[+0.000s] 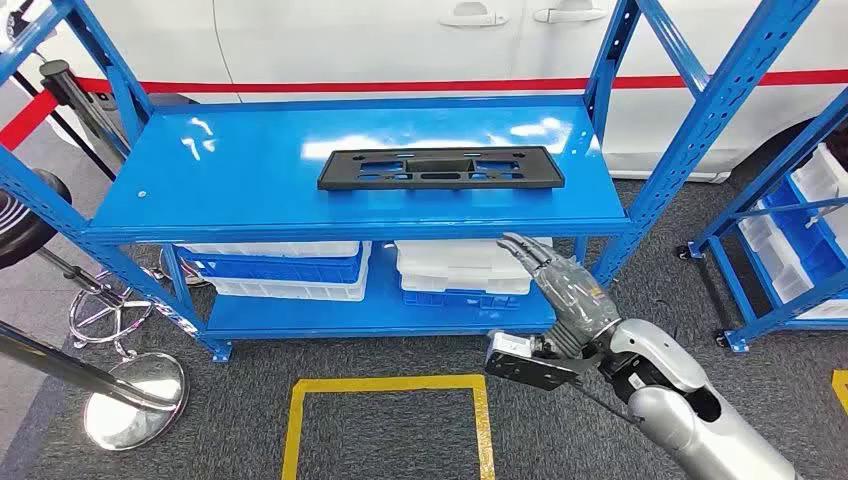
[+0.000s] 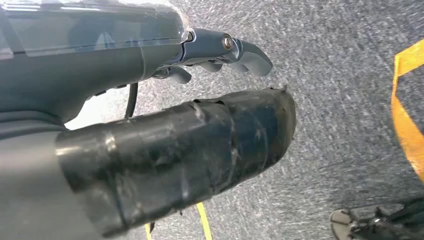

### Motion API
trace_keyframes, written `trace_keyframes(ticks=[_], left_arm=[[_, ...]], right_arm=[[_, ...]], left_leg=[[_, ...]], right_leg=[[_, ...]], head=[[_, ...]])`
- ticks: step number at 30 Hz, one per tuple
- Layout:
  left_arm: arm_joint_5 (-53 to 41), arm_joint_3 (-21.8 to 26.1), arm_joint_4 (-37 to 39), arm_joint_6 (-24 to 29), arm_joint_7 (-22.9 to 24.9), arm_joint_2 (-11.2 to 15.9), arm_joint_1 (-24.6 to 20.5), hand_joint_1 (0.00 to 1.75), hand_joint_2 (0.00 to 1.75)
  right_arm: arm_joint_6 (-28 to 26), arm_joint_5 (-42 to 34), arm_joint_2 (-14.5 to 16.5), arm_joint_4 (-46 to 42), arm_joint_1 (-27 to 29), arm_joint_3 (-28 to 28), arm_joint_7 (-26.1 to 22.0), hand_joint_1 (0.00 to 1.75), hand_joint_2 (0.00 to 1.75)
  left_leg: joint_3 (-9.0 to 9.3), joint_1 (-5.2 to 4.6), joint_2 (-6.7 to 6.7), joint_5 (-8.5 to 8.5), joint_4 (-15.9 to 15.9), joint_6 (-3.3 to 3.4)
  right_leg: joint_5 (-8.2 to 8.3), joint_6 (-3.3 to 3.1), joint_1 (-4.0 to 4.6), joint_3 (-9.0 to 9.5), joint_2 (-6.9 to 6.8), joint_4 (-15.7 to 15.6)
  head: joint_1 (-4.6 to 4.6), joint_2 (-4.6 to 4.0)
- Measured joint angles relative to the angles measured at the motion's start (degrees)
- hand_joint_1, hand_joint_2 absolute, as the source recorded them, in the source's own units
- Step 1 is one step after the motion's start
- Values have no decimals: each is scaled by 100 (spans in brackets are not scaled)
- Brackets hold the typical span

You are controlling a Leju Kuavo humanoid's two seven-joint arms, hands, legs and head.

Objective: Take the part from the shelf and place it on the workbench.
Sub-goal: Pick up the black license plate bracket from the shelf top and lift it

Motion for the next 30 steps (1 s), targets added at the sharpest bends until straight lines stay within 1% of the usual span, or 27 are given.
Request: trace_keyframes(ticks=[1, 2, 3, 4, 6, 8, 9, 10, 11, 12, 13, 14, 15, 16, 17, 18, 19, 21, 23, 24, 25, 27, 28, 29, 30], left_arm=[[-4, 0, 0, -5, 1, 2, 0, 0, 0], [-8, 1, 0, -9, 3, 3, -2, 0, 0], [-16, 1, 0, -19, 6, 5, -10, 0, 0], [-25, 3, 0, -31, 10, 7, -25, 0, 0], [-48, 5, 0, -48, 14, 7, -55, 0, 0], [-65, 8, 0, -55, 17, -1, -66, 0, 0], [-68, 9, 0, -57, 19, -4, -67, 0, 0], [-72, 11, 0, -58, 22, -8, -68, 0, 0], [-74, 13, 0, -58, 26, -8, -67, 0, 0], [-76, 15, 0, -58, 31, -9, -65, 0, 0], [-78, 16, 0, -57, 39, -9, -62, 0, 0], [-79, 17, 0, -57, 47, -10, -58, 0, 0], [-80, 19, 1, -57, 54, -10, -53, 0, 0], [-81, 19, 1, -57, 61, -13, -49, 0, 0], [-82, 20, 2, -57, 63, -22, -43, 0, 0], [-84, 21, 4, -56, 66, -32, -45, 0, 0], [-84, 25, 6, -56, 67, -41, -51, 0, 0], [-91, 39, 9, -55, 71, -50, -61, 0, 0], [-106, 54, 9, -55, 82, -53, -60, 0, 0], [-116, 58, 9, -55, 88, -57, -60, 0, 0], [-122, 61, 9, -55, 93, -60, -61, 0, 0], [-135, 63, 9, -56, 98, -64, -61, 0, 0], [-142, 64, 9, -57, 101, -64, -54, 0, 0], [-150, 65, 9, -57, 103, -64, -44, 0, 0], [-157, 66, 9, -58, 107, -64, -34, 0, 0]], right_arm=[[-16, 44, 62, 43, -70, 53, 30, 0, 175], [-38, 90, 120, 96, -150, 109, 61, 0, 175], [-80, 178, 239, 193, -303, 220, 125, 0, 175], [-123, 267, 362, 302, -456, 344, 188, 0, 175], [-192, 396, 576, 483, -686, 564, 282, 0, 175], [-227, 463, 751, 629, -841, 725, 334, 0, 175], [-243, 485, 819, 699, -922, 780, 353, 0, 175], [-258, 505, 879, 777, -998, 832, 375, 0, 175], [-276, 523, 926, 852, -1058, 873, 392, 0, 175], [-288, 543, 973, 924, -1095, 914, 410, 0, 175], [-298, 563, 1016, 986, -1111, 953, 429, 0, 175], [-311, 583, 1054, 1038, -1123, 986, 445, 0, 175], [-324, 601, 1083, 1078, -1141, 1012, 458, 0, 175], [-339, 616, 1104, 1112, -1172, 1031, 468, 0, 175], [-352, 628, 1119, 1146, -1208, 1043, 474, 0, 175], [-363, 639, 1137, 1177, -1244, 1052, 476, 0, 175], [-371, 651, 1153, 1206, -1275, 1059, 477, 0, 175], [-397, 684, 1187, 1258, -1307, 1068, 482, 0, 175], [-444, 717, 1218, 1309, -1321, 1071, 495, 0, 175], [-474, 728, 1231, 1340, -1331, 1071, 509, 0, 175], [-505, 735, 1245, 1373, -1339, 1070, 521, 0, 175], [-557, 748, 1268, 1457, -1341, 1070, 540, 0, 175], [-573, 752, 1277, 1497, -1331, 1070, 542, 0, 175], [-582, 757, 1283, 1536, -1322, 1070, 544, 0, 175], [-588, 759, 1285, 1566, -1317, 1070, 544, 0, 175]], left_leg=[[104, -1, 0, 140, -247, 16], [172, -9, -2, 192, -414, 25], [304, -16, -3, 309, -722, 47], [376, -25, -4, 341, -900, 66], [412, -31, -6, 298, -984, 102], [460, -12, -8, 306, -1042, 159], [490, 0, -8, 309, -1072, 188], [517, 7, -8, 304, -1091, 216], [531, 6, -8, 290, -1094, 234], [544, 3, -10, 272, -1090, 245], [563, 1, -14, 250, -1085, 250], [593, -2, -19, 224, -1081, 250], [635, -6, -26, 195, -1079, 246], [690, -11, -31, 159, -1077, 238], [728, -15, -34, 127, -1084, 225], [758, -21, -39, 100, -1084, 206], [767, -22, -40, 81, -1085, 182], [773, -23, -36, 68, -1102, 127], [776, -25, -25, 14, -1078, 68], [723, -25, -22, -62, -948, 40], [600, -21, -20, -184, -699, 16], [166, -3, -19, -468, 73, -26], [-31, 6, -19, -523, 374, -43], [-141, 16, -19, -462, 485, -58], [-129, 26, -18, -281, 356, -68]], right_leg=[[-15, 7, 1, 14, 3, 1], [-29, 20, 15, 19, 12, 14], [-48, 42, 27, 24, 28, 27], [-61, 67, 40, 15, 45, 35], [-69, 123, 46, 3, 63, 28], [-141, 180, 35, -19, 35, 111], [-240, 206, 30, -104, 20, 293], [-374, 228, 23, -252, 5, 581], [-520, 246, 20, -464, 1, 961], [-628, 258, 15, -686, 0, 1326], [-642, 263, 12, -851, 0, 1558], [-546, 259, 12, -925, 0, 1599], [-340, 243, 13, -876, 0, 1403], [-71, 209, 23, -732, -1, 1016], [126, 163, 40, -570, -5, 653], [254, 117, 64, -422, -10, 341], [286, 76, 89, -328, -15, 144], [230, 32, 115, -272, -12, 39], [224, -5, 68, -205, -8, -58], [228, -27, 45, -159, -11, -109], [226, -51, 27, -115, -18, -145], [195, -83, 38, -71, -25, -157], [173, -87, 39, -51, -24, -153], [148, -83, 37, -25, -19, -146], [119, -72, 32, 5, -12, -136]], head=[[0, 0], [0, 0], [2, 0], [3, 0], [4, 0], [4, 0], [4, 0], [5, -1], [6, -1], [5, -1], [5, -1], [5, 0], [5, 0], [6, 0], [4, 0], [5, 0], [4, 0], [4, -1], [3, -1], [-1, -1], [-4, -1], [-10, 0], [-11, 0], [-11, 0], [-12, 0]])
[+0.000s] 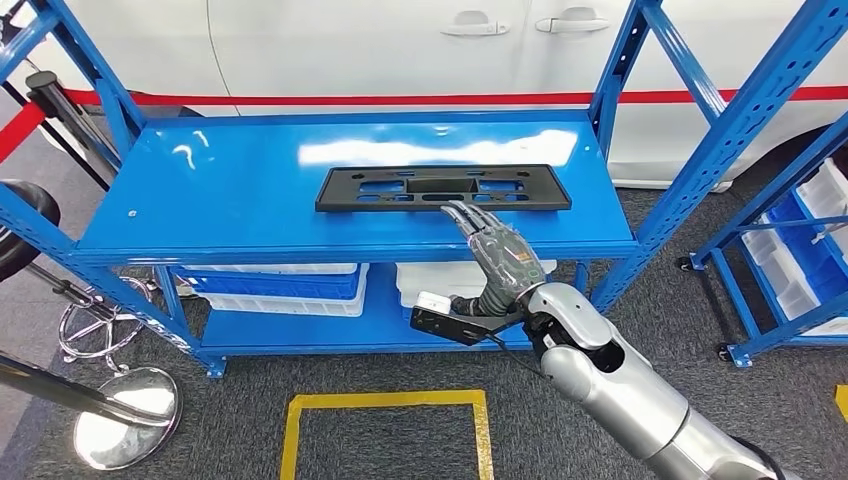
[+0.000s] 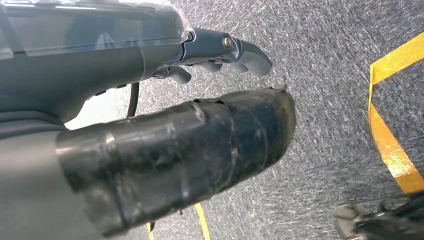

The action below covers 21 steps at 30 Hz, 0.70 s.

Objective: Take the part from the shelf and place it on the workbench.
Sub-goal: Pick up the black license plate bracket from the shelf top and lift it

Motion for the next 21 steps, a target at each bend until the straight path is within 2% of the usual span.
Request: trace_keyframes(ticks=[2, 3, 4, 5, 7, 9, 10, 12, 13, 14, 15, 17, 18, 19, 21], left_arm=[[-11, 1, 1, -1, 3, 1, 9, 0, 0], [-13, 2, 3, -1, 4, 1, 7, 0, 0], [-16, 3, 4, -1, 5, 1, 1, 0, 0], [-19, 3, 6, -2, 4, 0, -3, 0, 0], [-29, 4, 7, -4, -3, -1, -8, 0, 0], [-40, 5, 7, -6, -14, -3, -6, 0, 0], [-45, 6, 7, -6, -19, -3, -9, 0, 0], [-50, 7, 7, -5, -29, -2, -15, 0, 0], [-51, 8, 7, -5, -33, -2, -14, 0, 0], [-53, 8, 7, -5, -36, -2, -9, 0, 0], [-55, 9, 7, -5, -37, -1, -4, 0, 0], [-56, 10, 7, -6, -37, -1, 3, 0, 0], [-56, 11, 7, -6, -37, -5, -1, 0, 0], [-56, 14, 8, -6, -37, -10, -6, 0, 0], [-55, 28, 9, -6, -37, -18, -15, 0, 0]], right_arm=[[-14, 7, 3, 44, 0, 0, 0, 0, 175], [-21, 9, 4, 60, -3, -1, 0, 0, 175], [-28, 11, 5, 72, -6, -1, 1, 0, 175], [-34, 13, 6, 82, -8, -2, 2, 0, 175], [-61, 13, 8, 104, -7, -16, 5, 0, 175], [-101, 13, 12, 135, 3, -61, 10, 0, 175], [-124, 11, 14, 154, 8, -94, 9, 0, 175], [-167, 10, 18, 204, 42, -154, 5, 0, 175], [-184, 10, 18, 236, 74, -175, 4, 0, 175], [-197, 13, 18, 268, 114, -190, 4, 0, 175], [-213, 20, 18, 297, 149, -200, 3, 0, 175], [-254, 45, 18, 341, 186, -222, 0, 0, 175], [-278, 61, 19, 359, 190, -239, -1, 0, 175], [-299, 81, 21, 376, 189, -256, -2, 0, 175], [-339, 145, 34, 411, 204, -286, -3, 0, 175]], left_leg=[[285, 19, -2, 474, -731, -6], [431, 14, -6, 606, -1068, 5], [523, 6, -11, 663, -1287, 25], [552, -5, -17, 634, -1355, 51], [556, -10, -20, 622, -1384, 121], [596, 7, -16, 621, -1427, 192], [616, 18, -13, 619, -1445, 227], [633, 16, -12, 595, -1448, 272], [642, 14, -13, 580, -1445, 283], [660, 13, -14, 562, -1442, 287], [687, 12, -17, 541, -1439, 285], [765, 9, -20, 484, -1436, 267], [795, -1, -20, 457, -1432, 249], [809, -10, -21, 436, -1429, 226], [811, -22, -18, 419, -1437, 170]], right_leg=[[-79, 41, -9, 63, 14, 41], [-117, 69, -3, 72, 20, 74], [-143, 97, 4, 68, 24, 98], [-155, 123, 15, 55, 27, 109], [-173, 172, 18, 43, 30, 108], [-277, 227, 4, -12, 23, 252], [-401, 255, -6, -130, 19, 495], [-706, 296, -20, -542, 12, 1259], [-787, 308, -24, -752, 12, 1598], [-755, 311, -25, -876, 12, 1748], [-603, 304, -25, -885, 11, 1664], [-126, 258, -18, -621, 9, 960], [39, 226, 2, -466, 5, 602], [110, 194, 21, -344, 1, 336], [76, 150, 58, -259, -2, 176]], head=[[1, 0], [1, -1], [1, -1], [2, -1], [2, -1], [3, -1], [4, 0], [5, 0], [5, 0], [5, 0], [5, 0], [4, 0], [4, 0], [4, 0], [3, 0]])
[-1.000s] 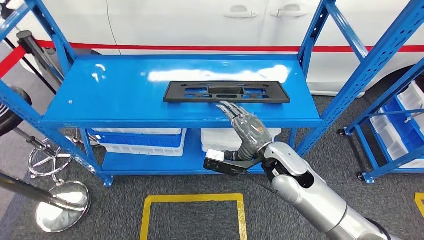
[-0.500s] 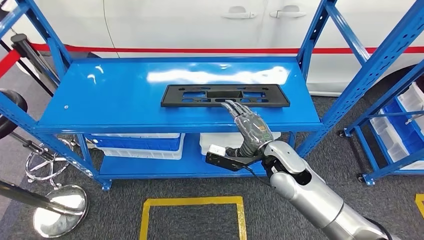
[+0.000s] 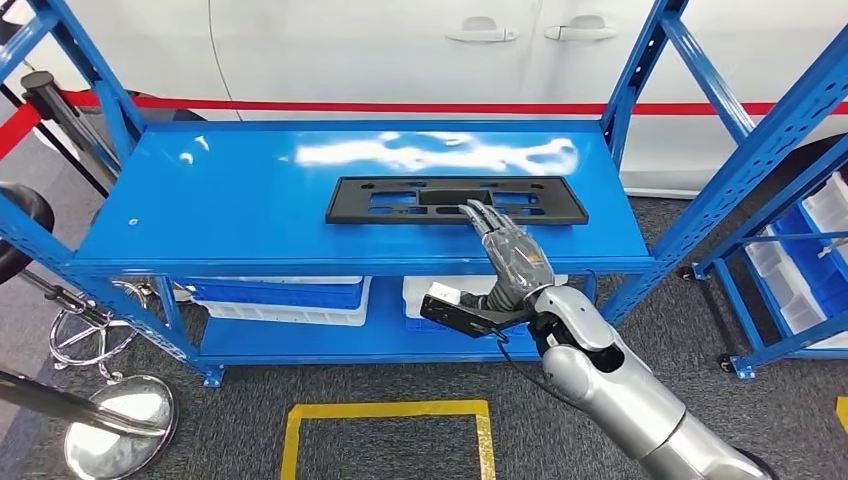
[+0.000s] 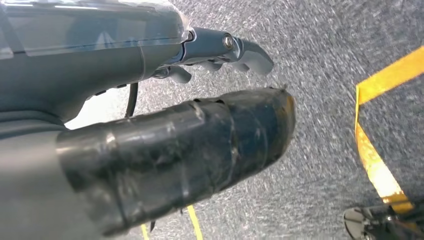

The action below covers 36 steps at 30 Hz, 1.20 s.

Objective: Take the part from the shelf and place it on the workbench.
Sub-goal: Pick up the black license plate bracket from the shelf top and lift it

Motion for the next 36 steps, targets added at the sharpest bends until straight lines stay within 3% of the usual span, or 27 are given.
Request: trace_keyframes(ticks=[2, 4, 7, 8, 9, 10, 11, 13, 14, 18, 20, 22, 23, 24, 25, 27, 28, 30, 32, 36], left_arm=[[1, 16, 0, 0, 1, -2, -2, 0, 0], [2, 22, 0, 0, 1, -9, -3, 0, 0], [2, 23, 0, 0, 6, -13, 0, 0, 0], [1, 24, 1, 0, 10, -13, 7, 0, 0], [1, 24, 1, 0, 14, -13, 14, 0, 0], [0, 25, 2, 0, 16, -12, 20, 0, 0], [-1, 26, 2, 0, 17, -10, 23, 0, 0], [0, 31, 2, 1, 22, -5, 18, 0, 0], [1, 35, 2, 2, 26, -4, 14, 0, 0], [0, 57, 2, 4, 41, -8, 14, 0, 0], [-1, 63, 3, 4, 44, -11, 12, 0, 0], [-1, 67, 3, 4, 44, -11, 5, 0, 0], [-1, 69, 3, 4, 44, -10, 4, 0, 0], [-1, 72, 3, 4, 44, -10, 6, 0, 0], [-1, 73, 4, 4, 45, -10, 10, 0, 0], [-2, 74, 5, 4, 46, -11, 20, 0, 0], [-5, 75, 5, 4, 45, -13, 17, 0, 0], [-23, 76, 7, 1, 44, -15, 4, 0, 0], [-42, 76, 7, -3, 43, -15, -7, 0, 0], [-47, 76, 7, -4, 42, -15, -8, 0, 0]], right_arm=[[-36, 84, 18, 31, 26, -24, -4, 0, 175], [-63, 164, 41, 51, 37, -40, -10, 0, 175], [-79, 266, 107, 73, 69, -38, -15, 0, 175], [-80, 290, 127, 85, 89, -32, -15, 0, 175], [-80, 309, 142, 95, 107, -27, -15, 0, 175], [-80, 321, 157, 102, 119, -23, -15, 0, 175], [-80, 325, 171, 105, 125, -20, -20, 0, 175], [-78, 332, 205, 102, 127, -13, -45, 0, 175], [-75, 337, 221, 97, 128, -3, -63, 0, 175], [-56, 381, 273, 16, 127, 47, -96, 0, 175], [-43, 396, 284, -30, 118, 65, -100, 0, 175], [-31, 399, 301, -43, 125, 96, -102, 0, 175], [-26, 400, 308, -43, 137, 113, -102, 0, 175], [-23, 400, 313, -43, 147, 126, -101, 0, 175], [-21, 400, 315, -46, 152, 133, -101, 0, 175], [-20, 400, 317, -58, 148, 135, -100, 0, 175], [-16, 400, 322, -64, 139, 137, -99, 0, 175], [5, 396, 351, -69, 112, 148, -94, 0, 175], [27, 389, 381, -69, 92, 159, -85, 0, 175], [32, 386, 386, -69, 89, 162, -83, 0, 175]], left_leg=[[10, -5, 9, -34, 6, -60], [-106, -7, 15, -202, 286, -103], [-705, 5, 16, -621, 1363, -144], [-860, 6, 16, -637, 1586, -154], [-902, 7, 17, -527, 1580, -157], [-831, 7, 17, -315, 1349, -153], [-671, 8, 18, -63, 949, -140], [-356, -11, 12, 209, 277, -104], [-276, -22, 7, 230, 114, -84], [-209, 0, 4, 199, 7, 27], [-166, 24, 12, 197, -35, 90], [-152, 22, 13, 173, -32, 120], [-144, 22, 11, 158, -25, 124], [-126, 21, 7, 137, -18, 122], [-95, 21, 1, 111, -11, 116], [-15, 18, -9, 51, -7, 89], [10, 11, -12, 25, -4, 68], [13, 3, -8, 2, -10, 12], [7, 6, 0, 4, -23, -29], [11, 8, 1, 4, -30, -39]], right_leg=[[-8, -44, -30, 44, 6, -61], [-5, -107, -69, 106, 0, -125], [-44, -163, -64, 150, -8, -129], [-65, -165, -61, 163, -5, -120], [-90, -161, -60, 183, -1, -108], [-121, -154, -60, 211, 3, -93], [-157, -141, -60, 245, 5, -77], [-218, -99, -39, 287, 12, -47], [-234, -76, -30, 294, 15, -41], [-323, 17, -27, 279, 16, 21], [-579, 64, -40, 53, 10, 500], [-878, 96, -55, -375, 8, 1286], [-925, 105, -65, -551, 8, 1560], [-844, 106, -72, -623, 6, 1612], [-649, 96, -77, -575, 5, 1426], [-175, 45, -70, -250, 0, 651], [-43, 14, -52, -97, -3, 304], [-25, -29, -13, 31, -5, 21], [-43, -43, 3, 34, 1, -4], [-46, -48, 6, 33, 5, -4]], head=[[-1, 0], [-1, 0], [-2, 0], [-3, 0], [-3, 0], [-3, 0], [-3, 0], [-1, -1], [0, -1], [1, 0], [3, 0], [2, 0], [2, 0], [2, 0], [2, 0], [2, 0], [3, 0], [1, 0], [1, 0], [2, 0]])
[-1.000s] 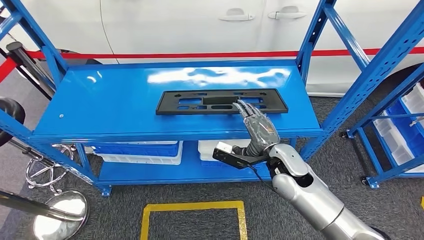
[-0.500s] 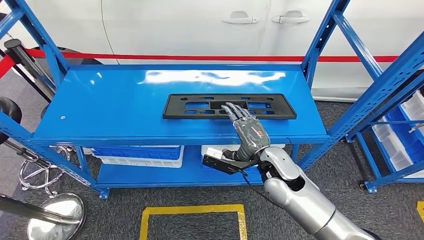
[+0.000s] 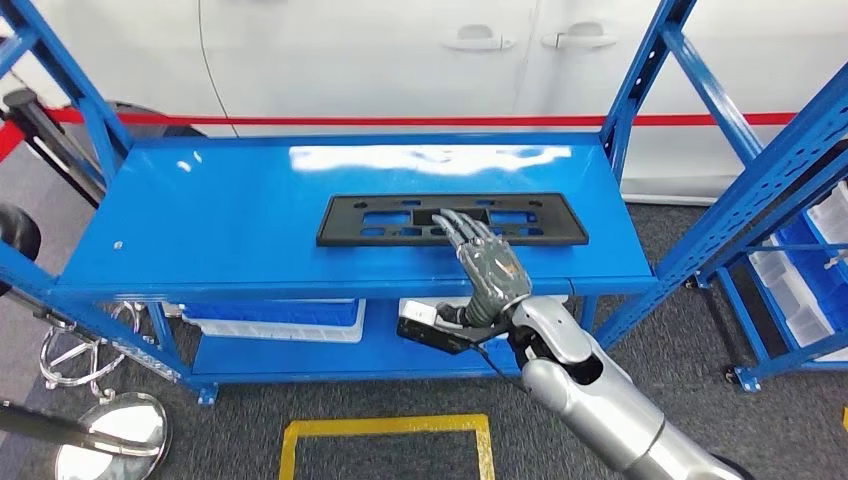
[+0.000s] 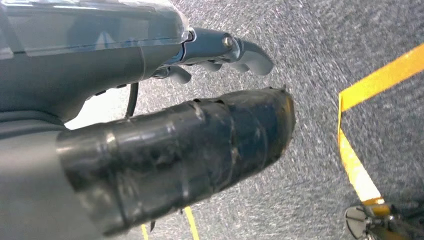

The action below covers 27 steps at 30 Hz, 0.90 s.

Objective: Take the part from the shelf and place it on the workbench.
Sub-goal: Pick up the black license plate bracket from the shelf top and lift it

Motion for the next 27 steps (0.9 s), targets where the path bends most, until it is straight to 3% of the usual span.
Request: trace_keyframes(ticks=[4, 6, 7, 8, 11, 12, 15, 17, 20, 21, 22, 25, 27], left_arm=[[-5, 0, 0, -1, -1, 0, -1, 0, 0], [-17, -1, 0, -8, -3, 2, -2, 0, 0], [-26, -1, 0, -15, -4, 2, -5, 0, 0], [-36, -2, 0, -27, -5, 4, -8, 0, 0], [-53, -1, 2, -48, 0, 15, -14, 0, 0], [-55, 0, 3, -48, 1, 18, -16, 0, 0], [-55, 0, 4, -46, 6, 15, -16, 0, 0], [-55, 1, 4, -46, 9, 13, -17, 0, 0], [-55, 8, 4, -46, 9, 14, -26, 0, 0], [-55, 14, 4, -46, 9, 14, -22, 0, 0], [-55, 21, 4, -46, 9, 14, -15, 0, 0], [-55, 36, 5, -46, 6, 13, 0, 0, 0], [-55, 46, 6, -45, -3, 11, -9, 0, 0]], right_arm=[[9, -2, 4, 3, -6, 0, 2, 0, 175], [25, -13, 18, 15, -29, 1, 12, 0, 175], [31, -20, 35, 29, -53, 2, 15, 0, 175], [35, -43, 77, 79, -83, 13, 10, 0, 175], [33, -108, 245, 287, -163, 57, -27, 0, 175], [32, -113, 274, 323, -175, 64, -32, 0, 175], [30, -118, 311, 351, -200, 76, -35, 0, 175], [33, -122, 326, 360, -234, 82, -36, 0, 175], [36, -128, 328, 394, -219, 94, -35, 0, 175], [37, -129, 328, 413, -199, 102, -36, 0, 175], [37, -131, 328, 432, -186, 110, -37, 0, 175], [35, -147, 327, 474, -191, 121, -56, 0, 175], [34, -168, 338, 497, -207, 125, -85, 0, 175]], left_leg=[[11, -1, 1, 0, -13, -14], [11, -5, 5, -52, 35, -50], [-37, -4, 7, -126, 161, -69], [-286, -3, 9, -284, 611, -97], [-458, -23, 6, 30, 525, -69], [-284, -37, 3, 242, 99, -36], [-225, -19, 0, 211, 19, 37], [-146, 17, 5, 190, -36, 98], [-61, 20, 5, 111, -44, 157], [-20, 20, 2, 77, -43, 158], [33, 20, -2, 38, -41, 152], [196, 14, -14, -104, -35, 96], [217, 7, -13, -164, -31, 29]], right_leg=[[-1, -5, -1, 3, 2, -9], [9, -32, -42, 62, -2, -78], [10, -59, -62, 99, -5, -113], [-11, -91, -74, 150, -9, -140], [-217, -81, -32, 317, 2, -80], [-265, -52, -25, 351, 7, -70], [-312, 20, -12, 363, 10, -67], [-477, 72, -19, 215, 5, 265], [-829, 128, -65, -460, -1, 1393], [-802, 138, -78, -626, -2, 1587], [-646, 140, -87, -677, -4, 1544], [88, 84, -75, -348, -14, 527], [165, 30, -35, -164, -19, 94]], head=[[-2, 0], [-2, 0], [-2, 0], [-2, 0], [-2, 0], [-2, 0], [-2, 0], [2, 0], [4, 0], [3, 0], [3, 0], [3, 0], [3, 0]])
